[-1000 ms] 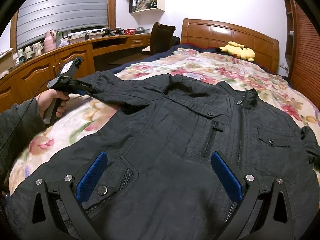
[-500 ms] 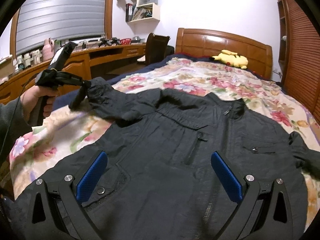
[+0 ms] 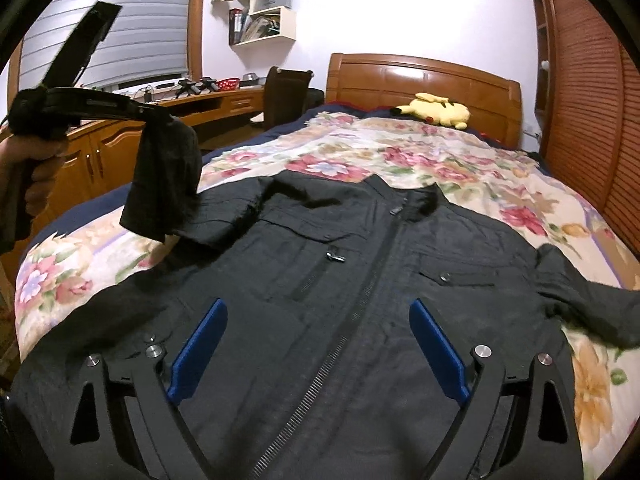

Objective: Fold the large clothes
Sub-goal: 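Lift the gripped side with the left tool, fold it over the body, release, then grasp the folded side edge again with the left tool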

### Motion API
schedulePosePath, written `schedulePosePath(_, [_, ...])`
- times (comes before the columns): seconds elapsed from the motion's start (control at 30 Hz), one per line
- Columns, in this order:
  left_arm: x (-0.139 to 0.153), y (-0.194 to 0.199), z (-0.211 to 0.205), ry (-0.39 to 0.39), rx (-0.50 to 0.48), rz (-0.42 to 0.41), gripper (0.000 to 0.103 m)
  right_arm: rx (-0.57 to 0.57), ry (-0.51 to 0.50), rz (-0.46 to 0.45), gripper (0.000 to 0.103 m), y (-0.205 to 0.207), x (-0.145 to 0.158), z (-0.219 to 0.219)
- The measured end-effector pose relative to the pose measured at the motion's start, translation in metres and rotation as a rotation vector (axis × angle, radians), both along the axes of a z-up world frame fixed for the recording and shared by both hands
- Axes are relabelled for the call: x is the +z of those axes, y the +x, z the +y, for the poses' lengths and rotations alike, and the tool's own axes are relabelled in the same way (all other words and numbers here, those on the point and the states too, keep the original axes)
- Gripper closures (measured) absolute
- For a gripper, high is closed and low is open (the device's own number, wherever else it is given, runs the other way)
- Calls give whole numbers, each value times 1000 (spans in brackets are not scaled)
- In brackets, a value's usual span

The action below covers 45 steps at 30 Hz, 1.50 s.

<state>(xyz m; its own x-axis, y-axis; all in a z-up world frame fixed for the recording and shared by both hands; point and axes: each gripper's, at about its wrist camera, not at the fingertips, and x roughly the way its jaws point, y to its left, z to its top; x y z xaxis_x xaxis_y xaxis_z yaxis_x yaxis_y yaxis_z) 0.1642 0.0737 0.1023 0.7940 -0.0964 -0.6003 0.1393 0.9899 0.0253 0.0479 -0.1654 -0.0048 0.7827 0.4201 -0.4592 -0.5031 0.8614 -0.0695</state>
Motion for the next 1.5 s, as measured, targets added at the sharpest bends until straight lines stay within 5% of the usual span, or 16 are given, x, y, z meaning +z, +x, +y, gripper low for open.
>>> schedulePosePath(0.27, [4,-23,-51,57,-72,-1,100,-17,28,6,10,-12,11,-9])
schedulePosePath(0.47, [-23,-49,-63,73,-86,51,95,-11,31,8,10,-16,9,-12])
schedulePosePath(0.77, [-41,-79,-50,13,-90,46,30,-6,21,17,10,-14,10,-17])
schedulePosePath(1.27, [-38,-143,18,-49,39,-82,28,6,-9,23,10,-14,8,-9])
schedulePosePath(1.5, [-70,-136,65,-72,151,-21,28,18,-28,24,10,-13,7,-2])
